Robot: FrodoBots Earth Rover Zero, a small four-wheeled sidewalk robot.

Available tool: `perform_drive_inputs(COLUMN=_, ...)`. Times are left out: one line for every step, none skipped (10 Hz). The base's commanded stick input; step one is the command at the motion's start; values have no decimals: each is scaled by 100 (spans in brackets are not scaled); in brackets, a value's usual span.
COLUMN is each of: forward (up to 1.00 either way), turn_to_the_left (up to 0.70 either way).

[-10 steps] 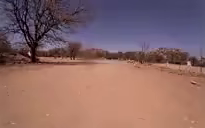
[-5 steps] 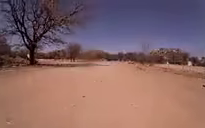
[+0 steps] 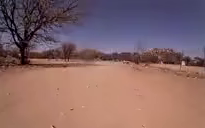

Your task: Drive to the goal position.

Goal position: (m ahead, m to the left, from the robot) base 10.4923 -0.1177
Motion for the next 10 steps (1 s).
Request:
perform_drive_inputs(forward=100, turn_to_the_left=0)
perform_drive_inputs(forward=100, turn_to_the_left=0)
perform_drive_inputs(forward=100, turn_to_the_left=0)
perform_drive_inputs(forward=100, turn_to_the_left=0)
perform_drive_inputs(forward=100, turn_to_the_left=0)
perform_drive_inputs(forward=100, turn_to_the_left=0)
perform_drive_inputs(forward=100, turn_to_the_left=0)
perform_drive_inputs(forward=100, turn_to_the_left=0)
perform_drive_inputs(forward=100, turn_to_the_left=0)
perform_drive_inputs(forward=100, turn_to_the_left=0)
